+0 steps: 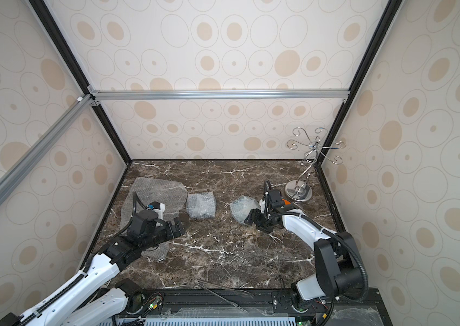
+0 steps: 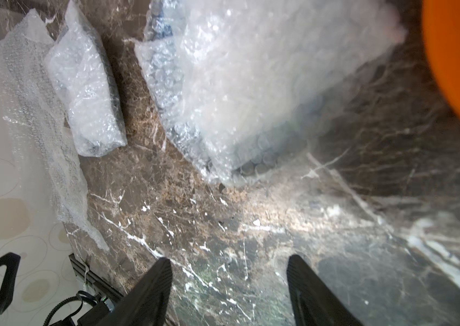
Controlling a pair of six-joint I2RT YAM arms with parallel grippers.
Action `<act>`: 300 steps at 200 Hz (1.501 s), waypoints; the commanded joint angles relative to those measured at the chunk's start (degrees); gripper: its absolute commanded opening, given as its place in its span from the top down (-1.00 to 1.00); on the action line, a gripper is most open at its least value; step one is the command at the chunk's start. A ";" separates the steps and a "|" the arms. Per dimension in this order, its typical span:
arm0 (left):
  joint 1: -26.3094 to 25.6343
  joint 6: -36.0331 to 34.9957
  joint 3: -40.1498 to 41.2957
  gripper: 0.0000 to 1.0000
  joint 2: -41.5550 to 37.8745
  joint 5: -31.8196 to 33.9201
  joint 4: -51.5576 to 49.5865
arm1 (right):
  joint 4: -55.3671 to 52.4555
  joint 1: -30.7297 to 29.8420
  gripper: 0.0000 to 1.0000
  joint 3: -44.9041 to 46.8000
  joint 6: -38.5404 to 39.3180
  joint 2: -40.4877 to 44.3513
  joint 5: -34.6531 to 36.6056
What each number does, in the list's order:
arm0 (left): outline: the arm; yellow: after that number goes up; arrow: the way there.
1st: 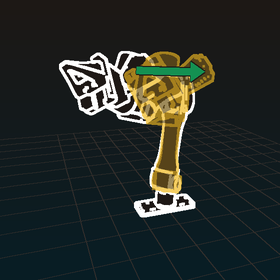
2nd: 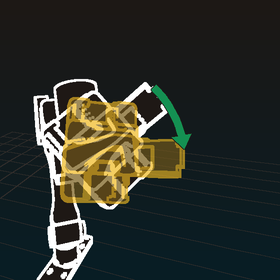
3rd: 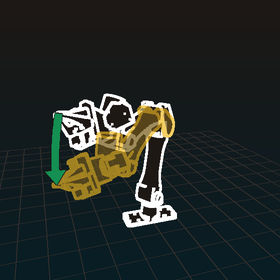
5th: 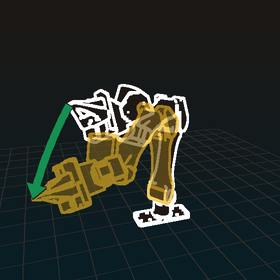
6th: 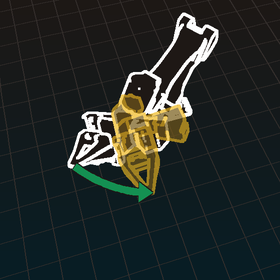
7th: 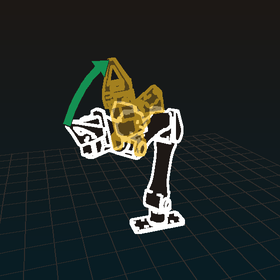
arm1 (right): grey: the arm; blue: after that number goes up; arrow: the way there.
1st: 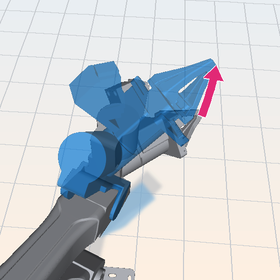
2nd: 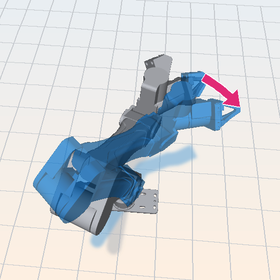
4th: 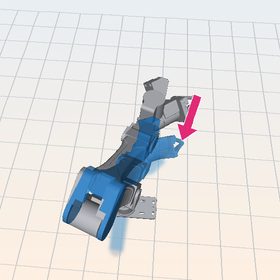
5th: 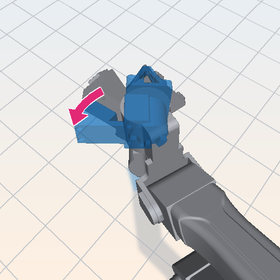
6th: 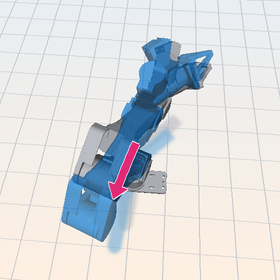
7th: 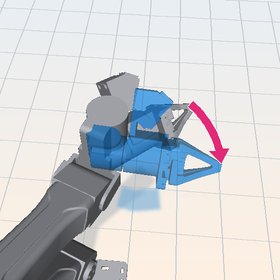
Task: Unpack dinner plates from bubble wrap
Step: Unwrap the bubble wrap at the center of the board.
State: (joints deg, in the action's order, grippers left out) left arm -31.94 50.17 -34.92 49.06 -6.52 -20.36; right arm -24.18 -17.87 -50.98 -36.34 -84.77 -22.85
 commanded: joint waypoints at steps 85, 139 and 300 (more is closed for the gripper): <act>-15.69 9.24 -11.17 -0.72 31.10 -2.34 32.18 | -20.50 0.34 -0.46 -28.60 26.13 -12.78 17.76; -16.75 12.67 -13.11 -0.41 43.16 -2.38 45.00 | -21.51 0.33 -0.46 -30.13 30.23 -16.12 19.13; -17.28 14.78 -18.02 -0.28 58.82 0.93 49.12 | -17.22 -0.01 -0.56 -25.42 32.72 -16.51 16.22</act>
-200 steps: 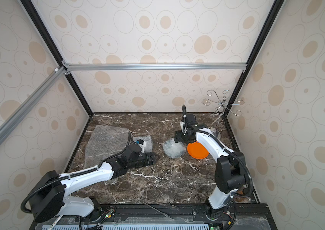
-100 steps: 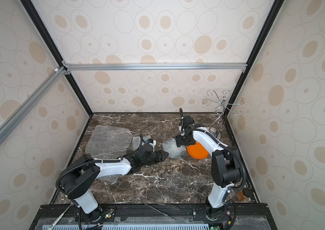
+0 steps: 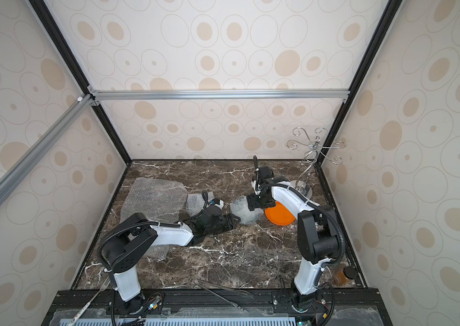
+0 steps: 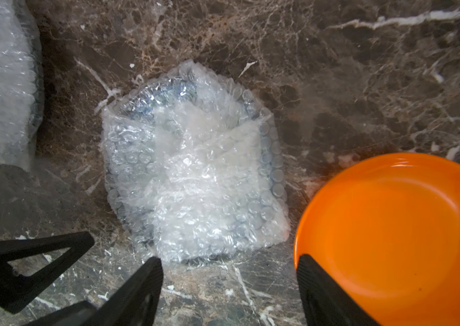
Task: Unpack dinner plates from bubble wrap
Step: Unwrap the bubble wrap at the center of the board.
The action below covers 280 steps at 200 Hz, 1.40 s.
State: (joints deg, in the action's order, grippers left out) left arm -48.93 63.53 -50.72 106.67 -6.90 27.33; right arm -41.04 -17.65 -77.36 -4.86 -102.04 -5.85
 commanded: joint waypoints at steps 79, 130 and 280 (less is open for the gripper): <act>1.38 -0.06 -4.90 -0.17 4.76 0.92 0.59 | 1.04 -2.19 -0.51 2.04 1.57 -0.17 -1.01; 2.52 -0.03 -5.12 0.05 6.47 0.50 1.11 | 0.74 -3.30 -0.47 0.69 1.74 -1.52 -0.95; 4.07 0.74 -7.41 0.07 9.58 0.83 0.64 | 0.52 -5.92 -0.44 -1.83 2.14 -5.86 1.36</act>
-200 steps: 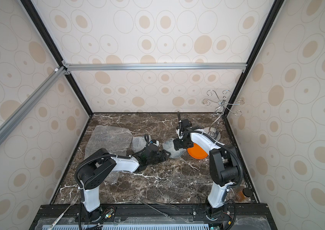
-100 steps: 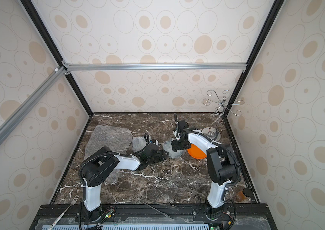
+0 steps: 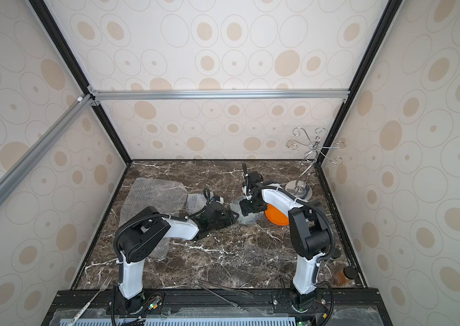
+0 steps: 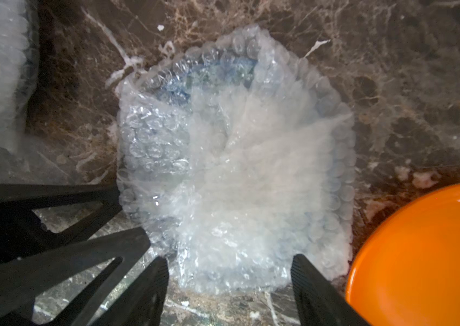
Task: Unpack dinner plates from bubble wrap
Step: Unwrap the bubble wrap at the center of the board.
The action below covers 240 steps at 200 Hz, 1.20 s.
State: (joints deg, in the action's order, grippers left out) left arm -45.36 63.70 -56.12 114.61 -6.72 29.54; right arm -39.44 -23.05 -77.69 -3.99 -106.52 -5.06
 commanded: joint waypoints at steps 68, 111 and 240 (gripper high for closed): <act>0.51 -0.07 -3.21 0.42 2.55 1.88 -3.52 | -0.99 -1.04 -0.47 -2.35 2.46 -3.08 1.07; 0.54 -0.07 -3.06 0.65 2.38 1.97 -4.00 | -0.90 -1.64 -0.48 -3.07 2.93 -4.13 1.36; 1.07 1.67 -5.46 0.90 0.73 0.15 -13.10 | 1.36 -4.42 -0.47 2.10 2.67 -3.52 2.76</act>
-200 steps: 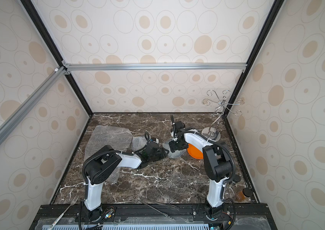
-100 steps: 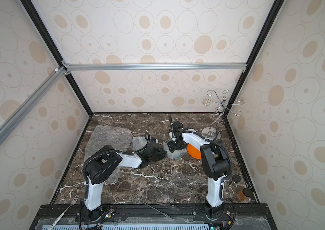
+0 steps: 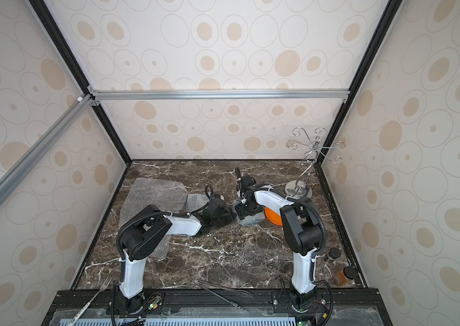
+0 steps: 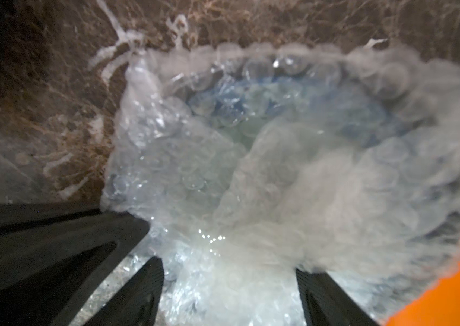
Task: Unpack dinner plates from bubble wrap
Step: Unwrap the bubble wrap at the center of the board.
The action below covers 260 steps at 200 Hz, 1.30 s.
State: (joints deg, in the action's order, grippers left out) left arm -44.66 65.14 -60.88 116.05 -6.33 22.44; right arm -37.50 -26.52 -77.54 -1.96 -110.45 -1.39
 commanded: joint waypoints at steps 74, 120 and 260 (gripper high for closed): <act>0.97 1.15 2.14 0.95 -2.76 -0.79 -9.03 | 0.55 -0.92 0.44 3.15 -0.50 3.96 -3.65; 0.99 1.48 2.78 1.00 -2.69 -1.38 -9.54 | 0.32 -0.85 0.77 2.92 -1.89 6.06 -8.10; 1.47 1.11 3.97 1.00 -3.63 -1.65 -10.94 | 1.68 5.91 1.00 2.77 -6.72 11.62 -19.99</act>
State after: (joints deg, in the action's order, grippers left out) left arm -43.70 66.63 -58.67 113.01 -9.13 17.08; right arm -36.99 -22.22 -74.87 -7.07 -102.74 -16.34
